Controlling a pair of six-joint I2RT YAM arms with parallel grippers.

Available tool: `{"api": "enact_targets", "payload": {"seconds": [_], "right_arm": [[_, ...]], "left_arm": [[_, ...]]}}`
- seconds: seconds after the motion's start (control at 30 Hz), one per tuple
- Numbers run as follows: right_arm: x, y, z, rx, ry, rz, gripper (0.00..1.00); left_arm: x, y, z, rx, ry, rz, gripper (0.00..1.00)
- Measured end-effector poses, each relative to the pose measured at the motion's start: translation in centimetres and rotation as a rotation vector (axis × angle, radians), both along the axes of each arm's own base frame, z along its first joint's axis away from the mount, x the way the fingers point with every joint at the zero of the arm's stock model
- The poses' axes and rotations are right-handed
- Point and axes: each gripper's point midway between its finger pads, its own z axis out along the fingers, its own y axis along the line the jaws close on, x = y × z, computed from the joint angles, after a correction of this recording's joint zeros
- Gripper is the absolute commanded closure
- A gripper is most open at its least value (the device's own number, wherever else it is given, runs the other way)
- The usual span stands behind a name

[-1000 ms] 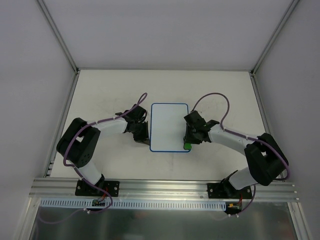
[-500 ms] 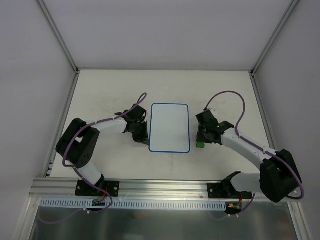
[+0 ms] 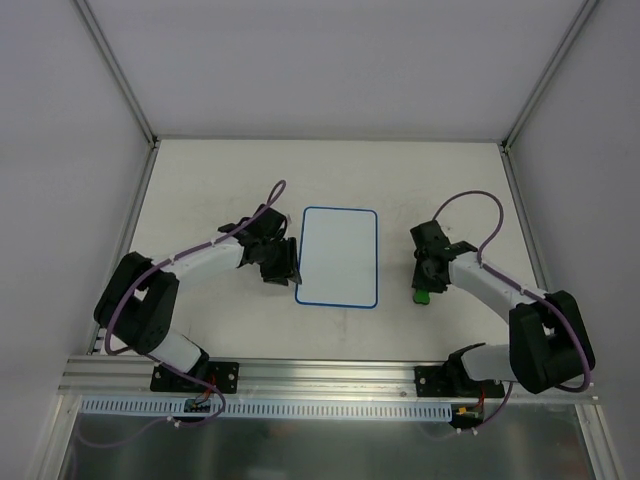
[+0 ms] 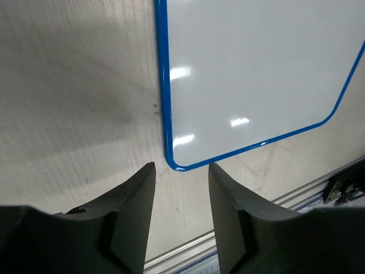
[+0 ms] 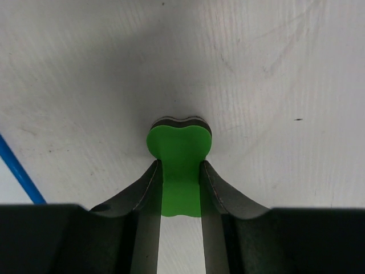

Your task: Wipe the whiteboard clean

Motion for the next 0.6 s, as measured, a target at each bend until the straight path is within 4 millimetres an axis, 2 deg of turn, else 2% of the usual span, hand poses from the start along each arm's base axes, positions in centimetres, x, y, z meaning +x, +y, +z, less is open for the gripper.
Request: {"api": "enact_targets", "payload": {"seconds": [0.03,0.07,0.13,0.17,0.23,0.27,0.3,0.37,0.47,0.6], "right_arm": [[-0.3,0.0,-0.6,-0.002,0.022,0.0,0.87],[-0.4,0.0,-0.9,-0.004,0.038,0.0,0.79],[-0.3,0.0,-1.1,-0.005,0.042,-0.001,0.69],[-0.2,0.0,-1.1,-0.005,0.04,-0.001,0.56],[-0.2,0.1,-1.2,0.003,0.039,-0.002,0.41],[-0.2,0.2,-1.3,0.006,0.041,-0.004,0.24],[-0.3,0.2,-1.5,0.008,0.044,-0.002,0.18],[-0.6,0.2,-1.6,0.011,0.047,0.002,0.06],[-0.7,0.2,-0.6,0.032,0.008,0.009,0.01],[-0.3,0.2,2.6,0.062,-0.108,0.027,0.01]], "left_arm": [[0.0,0.0,0.5,-0.007,-0.013,0.001,0.55],[0.1,0.0,1.0,-0.014,-0.026,0.001,0.47],[0.2,0.1,1.9,-0.02,-0.053,-0.001,0.41],[0.2,0.3,2.3,-0.018,-0.068,0.002,0.33],[0.3,0.6,3.3,-0.022,-0.1,0.003,0.2],[0.3,0.8,3.8,-0.022,-0.118,0.003,0.13],[0.5,1.1,4.4,-0.02,-0.144,0.008,0.01],[0.6,1.6,5.8,-0.019,-0.196,0.016,0.01],[0.8,2.9,8.2,-0.011,-0.286,0.041,0.01],[0.9,5.4,10.8,0.018,-0.392,0.099,0.01]]}}
